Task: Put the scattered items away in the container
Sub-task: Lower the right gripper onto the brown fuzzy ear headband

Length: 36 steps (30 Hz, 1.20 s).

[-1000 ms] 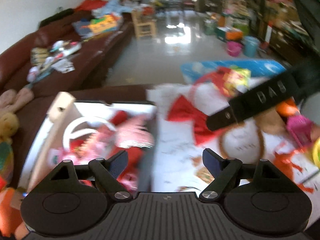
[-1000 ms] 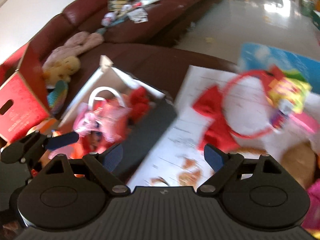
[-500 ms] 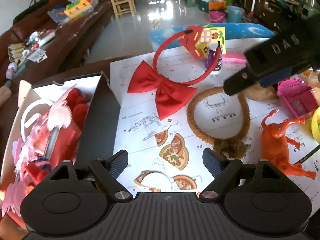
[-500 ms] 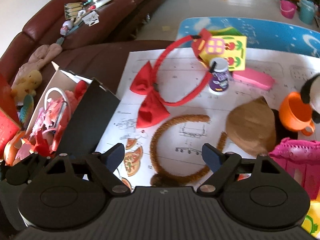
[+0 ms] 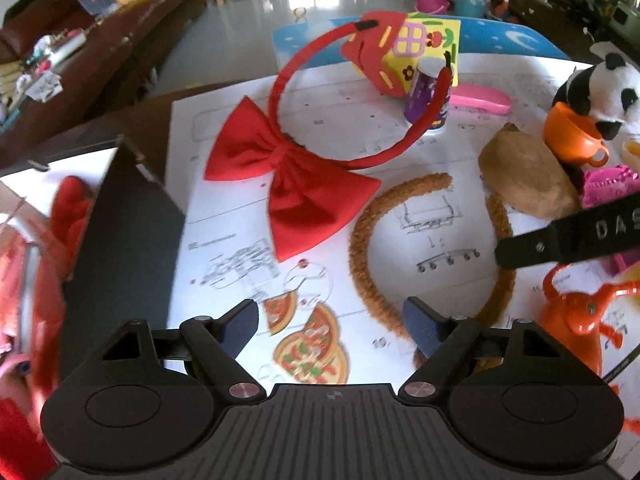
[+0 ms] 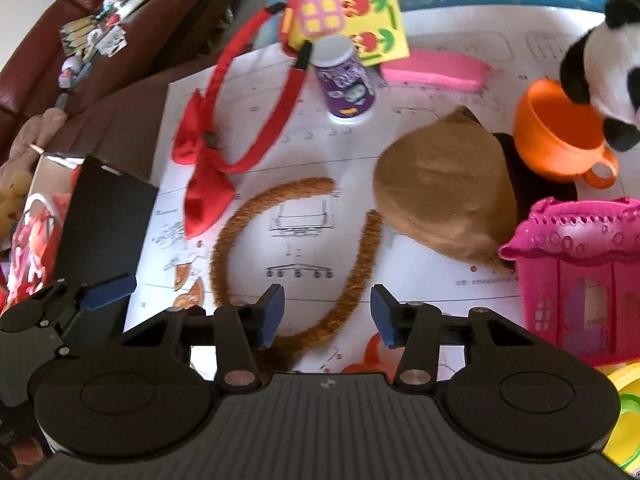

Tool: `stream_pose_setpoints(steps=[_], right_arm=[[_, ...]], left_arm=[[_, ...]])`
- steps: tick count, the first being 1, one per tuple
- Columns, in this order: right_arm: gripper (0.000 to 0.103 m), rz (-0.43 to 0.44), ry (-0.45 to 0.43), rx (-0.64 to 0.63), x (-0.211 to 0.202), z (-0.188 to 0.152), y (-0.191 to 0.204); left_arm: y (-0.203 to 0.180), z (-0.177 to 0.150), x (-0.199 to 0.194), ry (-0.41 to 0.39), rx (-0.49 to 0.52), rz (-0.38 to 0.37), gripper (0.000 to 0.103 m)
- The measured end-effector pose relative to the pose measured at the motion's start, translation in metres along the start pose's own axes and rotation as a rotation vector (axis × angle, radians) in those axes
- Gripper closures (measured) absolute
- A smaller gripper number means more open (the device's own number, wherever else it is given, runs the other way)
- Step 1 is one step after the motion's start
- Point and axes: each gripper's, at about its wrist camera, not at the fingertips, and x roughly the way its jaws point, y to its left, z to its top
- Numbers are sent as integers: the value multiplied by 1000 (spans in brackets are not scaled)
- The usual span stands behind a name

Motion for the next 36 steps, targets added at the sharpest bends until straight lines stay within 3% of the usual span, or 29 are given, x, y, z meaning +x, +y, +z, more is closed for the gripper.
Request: stream_pose_setpoints(steps=[2, 4, 6, 10, 12, 13, 18, 20, 24, 25, 26, 27, 28, 31, 33, 36], right_arm=[[49, -2, 3, 5, 4, 1, -3], [49, -1, 5, 8, 8, 3, -4], [49, 0, 5, 10, 12, 4, -6], [50, 24, 9, 31, 18, 4, -8], [59, 14, 9, 17, 21, 3, -6], [68, 15, 10, 5, 22, 2, -4], [81, 22, 19, -70, 30, -7, 11], [82, 33, 25, -85, 32, -9, 16], [86, 55, 27, -117, 34, -10, 24], [86, 58, 28, -125, 34, -10, 26], [86, 59, 28, -131, 34, -11, 27], [86, 58, 25, -140, 34, -12, 28], [86, 57, 21, -145, 33, -13, 29], [83, 47, 13, -134, 32, -11, 29], [82, 22, -2, -128, 31, -9, 28], [81, 53, 14, -74, 28, -10, 21]], left_arm=[[-3, 5, 8, 11, 0, -6, 21], [-5, 8, 17, 30, -13, -10, 36], [-4, 8, 25, 54, -27, -26, 41], [-6, 0, 27, 50, -9, -28, 79], [-9, -5, 23, 48, 9, -23, 89], [-9, -8, 21, 54, 8, -27, 90], [17, -32, 8, 86, -77, -88, 88], [27, -39, 5, 99, -117, -117, 64], [30, -40, 6, 95, -98, -43, 39], [30, -39, 7, 94, -96, -40, 38], [29, -37, 8, 93, -96, -47, 39], [28, -36, 9, 93, -95, -60, 48], [27, -35, 9, 91, -95, -73, 73], [22, -33, 7, 89, -88, -43, 96], [27, -35, 7, 97, -153, -47, 97], [47, -41, 7, 121, -318, -90, 99]])
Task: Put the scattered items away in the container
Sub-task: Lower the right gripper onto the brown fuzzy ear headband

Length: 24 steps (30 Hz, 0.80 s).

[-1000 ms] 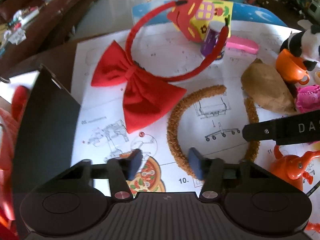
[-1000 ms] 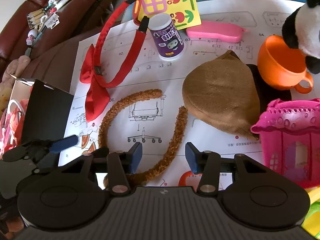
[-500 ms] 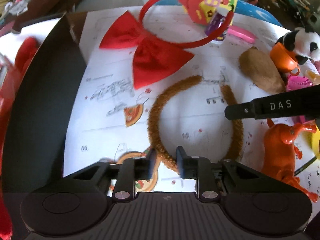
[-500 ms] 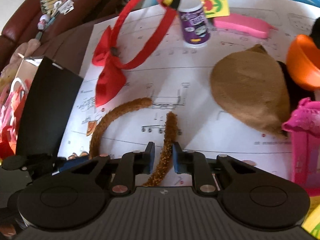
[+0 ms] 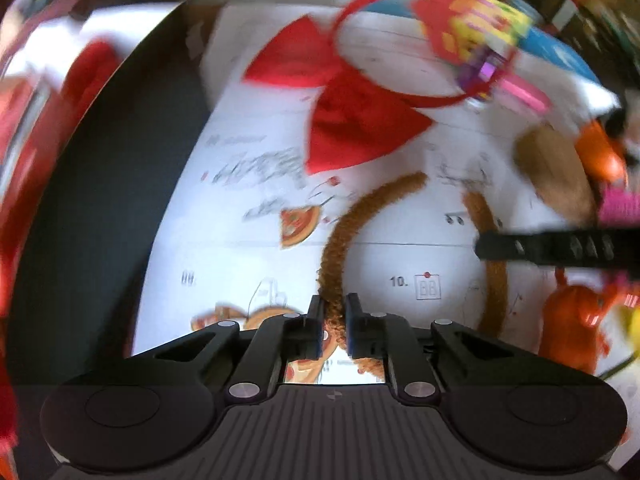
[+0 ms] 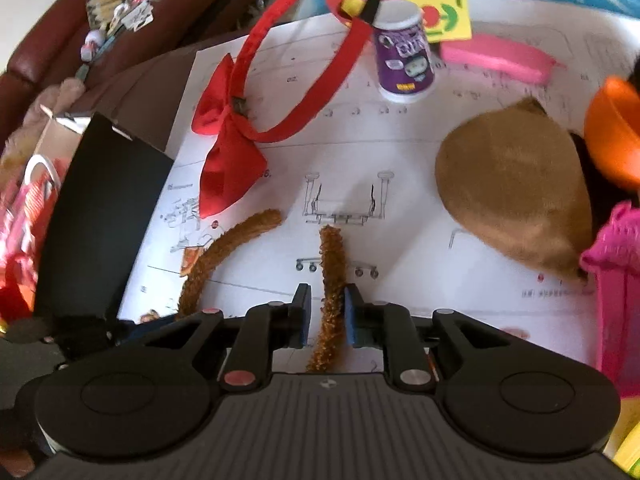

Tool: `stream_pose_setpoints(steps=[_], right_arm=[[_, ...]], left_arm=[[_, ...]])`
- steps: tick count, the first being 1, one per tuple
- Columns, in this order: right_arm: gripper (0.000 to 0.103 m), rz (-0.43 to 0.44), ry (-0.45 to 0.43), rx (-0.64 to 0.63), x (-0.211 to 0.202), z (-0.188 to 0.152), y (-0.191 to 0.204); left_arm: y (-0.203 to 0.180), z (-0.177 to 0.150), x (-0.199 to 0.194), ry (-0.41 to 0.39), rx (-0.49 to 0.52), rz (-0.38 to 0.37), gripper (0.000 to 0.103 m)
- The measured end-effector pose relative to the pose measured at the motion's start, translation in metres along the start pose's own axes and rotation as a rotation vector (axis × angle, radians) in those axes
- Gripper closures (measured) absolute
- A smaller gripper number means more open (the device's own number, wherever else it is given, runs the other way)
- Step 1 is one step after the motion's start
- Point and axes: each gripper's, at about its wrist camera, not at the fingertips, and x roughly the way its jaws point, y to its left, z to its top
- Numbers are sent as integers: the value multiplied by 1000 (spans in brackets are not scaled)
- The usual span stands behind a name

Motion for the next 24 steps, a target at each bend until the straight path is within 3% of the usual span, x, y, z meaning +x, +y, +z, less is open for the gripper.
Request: stream_pose_setpoints(steps=[3, 6, 8, 10, 14, 15, 16, 19, 22, 23, 24], right_arm=[[75, 17, 15, 29, -3, -8, -4], [64, 37, 26, 36, -9, -16, -5], [49, 41, 22, 22, -15, -22, -3], [46, 36, 25, 0, -17, -26, 5], [57, -3, 24, -86, -12, -32, 19], [60, -18, 20, -103, -11, -34, 21], [69, -29, 16, -119, -9, -35, 21], [90, -31, 0, -115, -7, -35, 15], [92, 5, -1, -71, -9, -33, 4], [93, 15, 0, -60, -9, -33, 2], [93, 22, 0, -53, -9, -32, 0]], left_arm=[[16, -1, -3, 16, -116, -52, 99], [20, -3, -7, 22, -147, -76, 99], [18, -5, -9, 25, -156, -91, 99], [17, -5, -11, 28, -157, -105, 99], [9, -7, -15, 19, -120, -102, 97], [6, -9, -16, 12, -98, -83, 92], [5, -10, -16, 8, -80, -67, 76], [0, -14, -13, 16, -43, -40, 69], [-9, -17, -7, 5, 12, 32, 56], [-13, -19, -5, -5, 35, 62, 56], [-17, -20, -6, -19, 52, 72, 64]])
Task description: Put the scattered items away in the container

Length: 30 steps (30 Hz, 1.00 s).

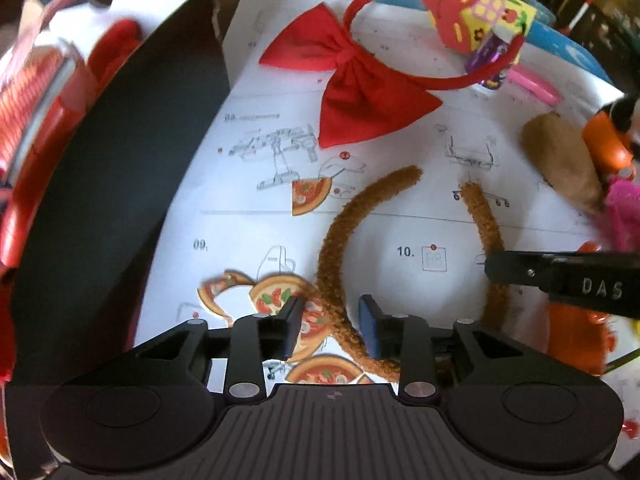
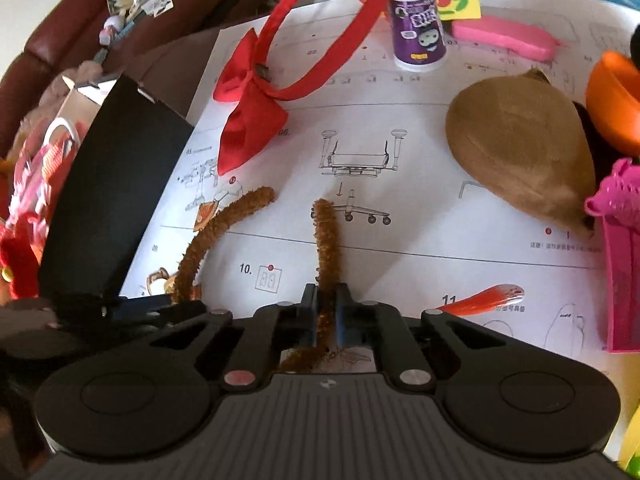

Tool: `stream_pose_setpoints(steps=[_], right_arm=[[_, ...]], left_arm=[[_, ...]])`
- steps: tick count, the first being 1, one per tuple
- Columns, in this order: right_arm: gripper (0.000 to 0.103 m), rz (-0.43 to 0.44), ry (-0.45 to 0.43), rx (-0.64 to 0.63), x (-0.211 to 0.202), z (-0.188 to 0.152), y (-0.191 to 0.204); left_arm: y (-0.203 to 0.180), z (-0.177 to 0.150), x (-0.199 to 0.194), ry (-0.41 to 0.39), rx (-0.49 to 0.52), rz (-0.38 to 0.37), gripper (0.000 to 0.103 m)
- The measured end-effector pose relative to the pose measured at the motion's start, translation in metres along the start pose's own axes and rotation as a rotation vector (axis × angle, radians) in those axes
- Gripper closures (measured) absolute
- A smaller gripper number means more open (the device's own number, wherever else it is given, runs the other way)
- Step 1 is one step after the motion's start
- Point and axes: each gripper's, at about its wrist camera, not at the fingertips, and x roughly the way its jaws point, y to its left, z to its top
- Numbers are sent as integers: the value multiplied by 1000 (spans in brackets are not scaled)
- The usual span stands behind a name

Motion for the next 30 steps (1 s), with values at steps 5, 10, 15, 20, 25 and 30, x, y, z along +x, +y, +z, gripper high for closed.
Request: stream_pose_setpoints(steps=[5, 10, 15, 20, 25, 30], right_arm=[[93, 12, -4, 24, 1, 1, -2], [91, 10, -8, 37, 0, 1, -3], [78, 36, -4, 77, -1, 1, -7], [42, 48, 2, 76, -7, -7, 4], [42, 67, 19, 113, -9, -16, 7], [42, 74, 21, 145, -12, -19, 3]], left_arm=[[-15, -3, -9, -25, 58, 30, 96], [7, 0, -33, -75, -51, -61, 98], [10, 3, -49, -112, -64, -78, 99], [6, 3, -49, -111, -62, -81, 99], [12, -1, -51, -102, -89, -93, 99], [21, 0, -54, -106, -120, -88, 99]])
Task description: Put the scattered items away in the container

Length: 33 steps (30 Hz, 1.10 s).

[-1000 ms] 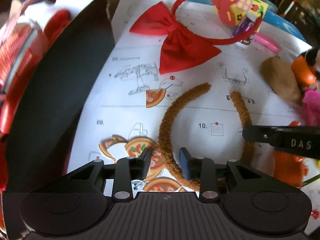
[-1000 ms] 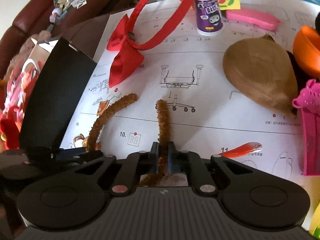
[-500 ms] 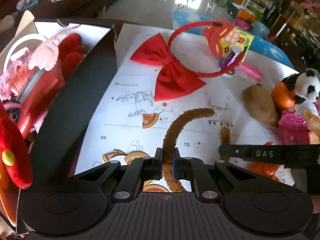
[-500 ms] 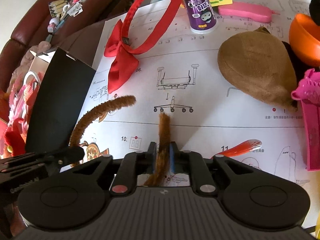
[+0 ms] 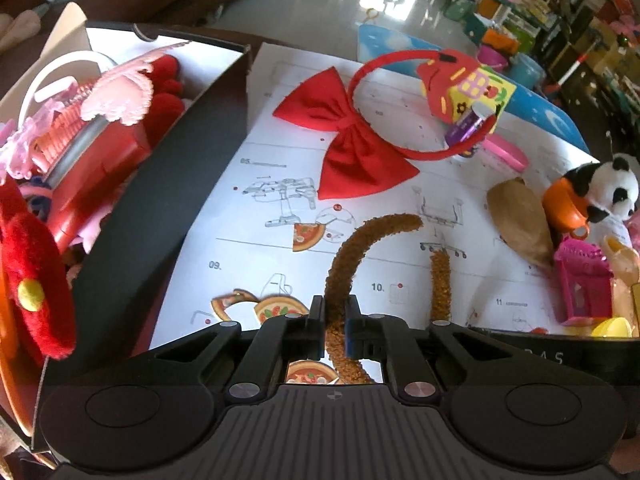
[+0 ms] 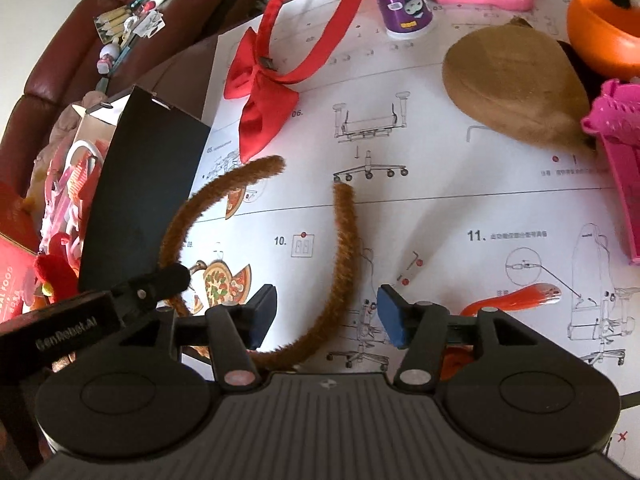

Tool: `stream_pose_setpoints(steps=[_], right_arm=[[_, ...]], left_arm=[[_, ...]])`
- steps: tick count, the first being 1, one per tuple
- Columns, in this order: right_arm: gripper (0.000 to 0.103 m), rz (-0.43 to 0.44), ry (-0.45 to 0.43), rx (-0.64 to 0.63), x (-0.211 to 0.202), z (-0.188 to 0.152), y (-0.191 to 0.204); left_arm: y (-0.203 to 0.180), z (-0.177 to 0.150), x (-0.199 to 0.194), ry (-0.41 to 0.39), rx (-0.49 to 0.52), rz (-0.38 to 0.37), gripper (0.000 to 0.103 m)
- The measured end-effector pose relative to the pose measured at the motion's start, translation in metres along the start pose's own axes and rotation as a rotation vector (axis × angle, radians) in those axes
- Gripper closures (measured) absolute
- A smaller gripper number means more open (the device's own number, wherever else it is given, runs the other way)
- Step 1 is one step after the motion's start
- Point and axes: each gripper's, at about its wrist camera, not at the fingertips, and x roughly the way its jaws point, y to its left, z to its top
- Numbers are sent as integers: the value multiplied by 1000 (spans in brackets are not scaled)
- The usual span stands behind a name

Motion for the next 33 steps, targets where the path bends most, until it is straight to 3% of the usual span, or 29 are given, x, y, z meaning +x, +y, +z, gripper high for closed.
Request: stream_pose_setpoints(steps=[8, 12, 19, 21, 22, 23, 24, 25, 26, 33], right_arm=[[37, -1, 5, -1, 1, -2, 1], [37, -2, 9, -12, 2, -1, 5], [36, -10, 8, -18, 6, -1, 10], [46, -17, 6, -23, 8, -1, 11], [63, -16, 6, -32, 9, -1, 11], [72, -22, 11, -35, 12, 0, 11], [77, -25, 8, -30, 12, 0, 8], [82, -19, 6, -19, 13, 1, 5], [84, -3, 4, 4, 13, 2, 1], [89, 56, 11, 76, 14, 5, -15]], left_arm=[[-13, 3, -9, -35, 32, 3, 99], [-14, 6, -13, -27, 8, -61, 99], [-14, 10, -17, -31, -8, -107, 99], [-14, 10, -15, -20, -16, -121, 98], [-15, 10, -14, -27, -8, -107, 99], [-17, 9, -14, -33, 8, -93, 98], [-16, 8, -13, -31, 18, -86, 95], [-16, 7, -11, -20, 24, -94, 81], [-15, 6, -8, -6, 25, -105, 73], [-31, -11, 20, 77, 52, -121, 71]])
